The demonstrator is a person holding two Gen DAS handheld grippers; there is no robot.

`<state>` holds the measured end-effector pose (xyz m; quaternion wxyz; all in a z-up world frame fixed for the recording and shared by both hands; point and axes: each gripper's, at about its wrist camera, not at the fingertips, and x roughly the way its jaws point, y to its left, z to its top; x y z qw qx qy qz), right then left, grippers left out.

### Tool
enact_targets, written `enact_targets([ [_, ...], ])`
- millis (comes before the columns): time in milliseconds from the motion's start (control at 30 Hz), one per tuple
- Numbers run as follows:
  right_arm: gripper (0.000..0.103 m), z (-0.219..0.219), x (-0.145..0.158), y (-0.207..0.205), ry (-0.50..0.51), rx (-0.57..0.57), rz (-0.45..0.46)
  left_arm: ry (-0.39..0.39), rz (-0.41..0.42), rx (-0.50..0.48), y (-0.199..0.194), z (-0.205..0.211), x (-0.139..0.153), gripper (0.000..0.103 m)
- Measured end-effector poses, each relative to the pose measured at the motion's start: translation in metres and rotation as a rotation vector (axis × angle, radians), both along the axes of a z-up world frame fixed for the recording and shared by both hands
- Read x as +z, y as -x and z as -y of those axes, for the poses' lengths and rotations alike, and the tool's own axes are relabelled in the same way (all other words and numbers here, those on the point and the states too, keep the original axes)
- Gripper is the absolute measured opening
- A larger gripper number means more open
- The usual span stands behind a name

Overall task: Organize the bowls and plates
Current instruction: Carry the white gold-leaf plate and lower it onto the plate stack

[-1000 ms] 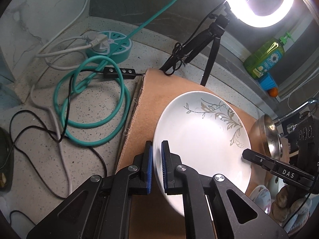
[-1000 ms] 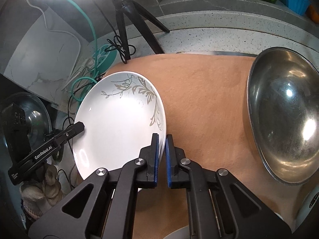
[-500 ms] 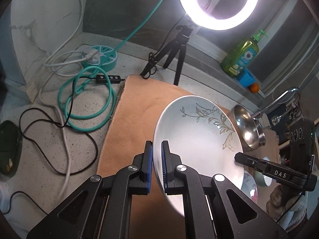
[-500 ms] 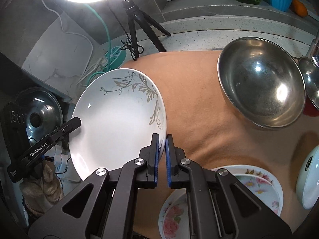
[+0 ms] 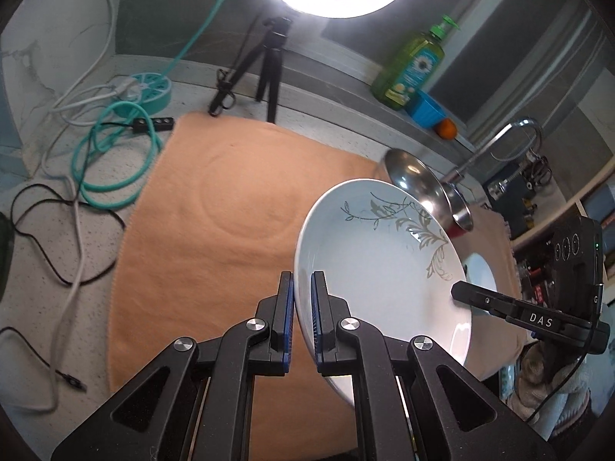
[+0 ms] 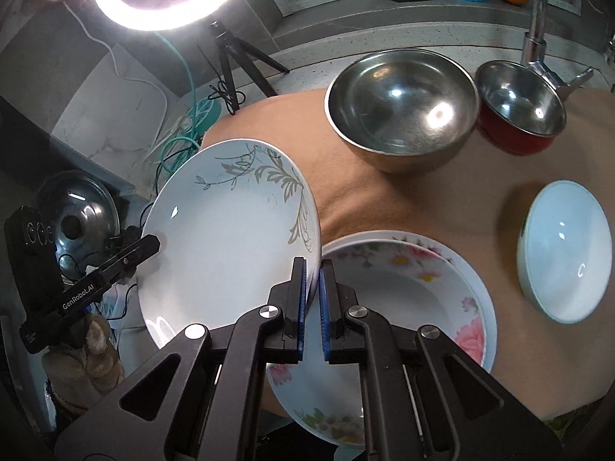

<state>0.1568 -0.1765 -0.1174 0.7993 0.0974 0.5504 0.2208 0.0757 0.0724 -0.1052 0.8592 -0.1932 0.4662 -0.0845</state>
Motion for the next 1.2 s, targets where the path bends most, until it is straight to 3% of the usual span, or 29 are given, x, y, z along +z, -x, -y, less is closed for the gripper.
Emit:
enact_targets([
  [533,0.006,0.086,-0.016,0.036,0.058,-0.109,-0.037,0.011,-0.071,-0.149,0.01,0.075,-0.024,0.007],
  [1200,0.006,0.105,-0.037,0.047,0.108,-0.115,-0.066,-0.045,-0.114,-0.196,0.014,0.099,-0.039,0.007],
])
